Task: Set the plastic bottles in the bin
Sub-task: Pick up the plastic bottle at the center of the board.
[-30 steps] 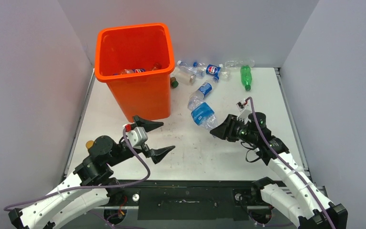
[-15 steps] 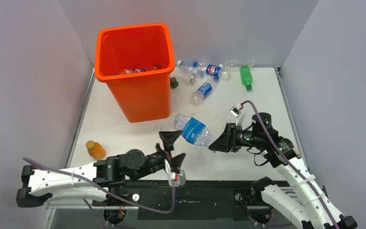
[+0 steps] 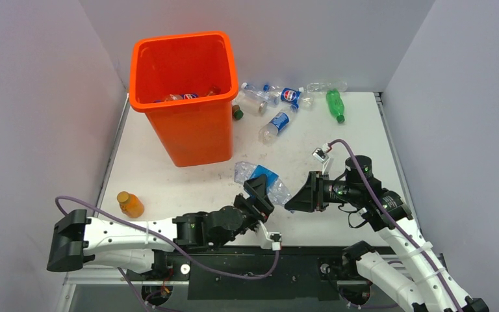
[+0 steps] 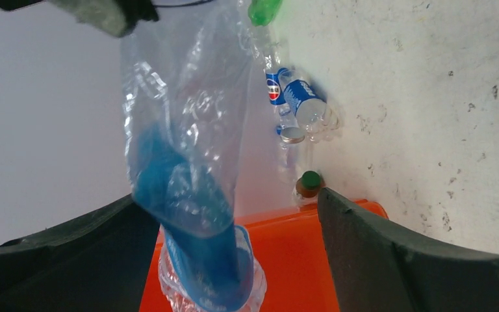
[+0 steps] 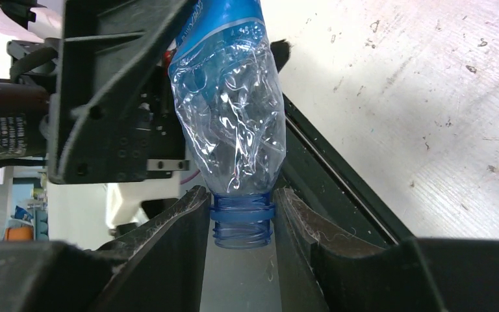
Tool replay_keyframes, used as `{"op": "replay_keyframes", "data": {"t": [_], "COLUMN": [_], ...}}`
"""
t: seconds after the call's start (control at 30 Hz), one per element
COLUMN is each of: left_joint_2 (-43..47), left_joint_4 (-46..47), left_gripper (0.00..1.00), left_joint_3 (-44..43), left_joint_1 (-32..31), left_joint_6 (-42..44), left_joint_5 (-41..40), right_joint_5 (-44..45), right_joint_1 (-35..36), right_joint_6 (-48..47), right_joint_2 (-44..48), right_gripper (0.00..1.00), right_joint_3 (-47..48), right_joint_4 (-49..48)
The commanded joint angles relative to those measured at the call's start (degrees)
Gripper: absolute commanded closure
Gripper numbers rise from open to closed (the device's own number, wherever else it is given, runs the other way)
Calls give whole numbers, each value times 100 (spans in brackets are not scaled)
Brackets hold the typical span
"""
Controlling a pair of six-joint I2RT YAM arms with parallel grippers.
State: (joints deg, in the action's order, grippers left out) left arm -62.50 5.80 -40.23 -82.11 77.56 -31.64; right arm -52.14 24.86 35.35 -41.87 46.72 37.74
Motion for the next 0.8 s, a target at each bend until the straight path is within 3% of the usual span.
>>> {"op": "replay_keyframes", "data": {"t": [0.0,0.17,0.23,0.37,0.43,0.5,0.53,0.77], "left_joint_2": [-376,-557,-553,-494,-444,-346,-280,94], "left_joint_4": [1080,1660,1782,1822,1796,1626,1513,967], "left_gripper": [18,48,54,55,57,60,61,71], "left_joint_3": [-285,-279,-296,-306,-319,-363,-389,-482], "left_joint_1": [110,116,109,70,4,-82,-120,-211], "left_joint_6": [713,740,611,222,-157,-745,-1092,-3165], "left_joint_5": [-343,-321,-300,-328,-368,-324,-271,33], "right_joint_5": [-226,-212,-158,194,542,938,1069,1608], "right_joint_1": [56,67,63,63,63,63,67,61], "right_joint_6": [104,67,59,44,7,59,111,257], "right_joint_2": [132,209,222,305,480,695,809,1250], "right_gripper": [95,95,93,34,15,4,1,10], "right_joint_3": [165,162,174,373,530,588,588,583], "right_joint_4": [-305,-283,-280,-323,-408,-647,-800,-1346]}}
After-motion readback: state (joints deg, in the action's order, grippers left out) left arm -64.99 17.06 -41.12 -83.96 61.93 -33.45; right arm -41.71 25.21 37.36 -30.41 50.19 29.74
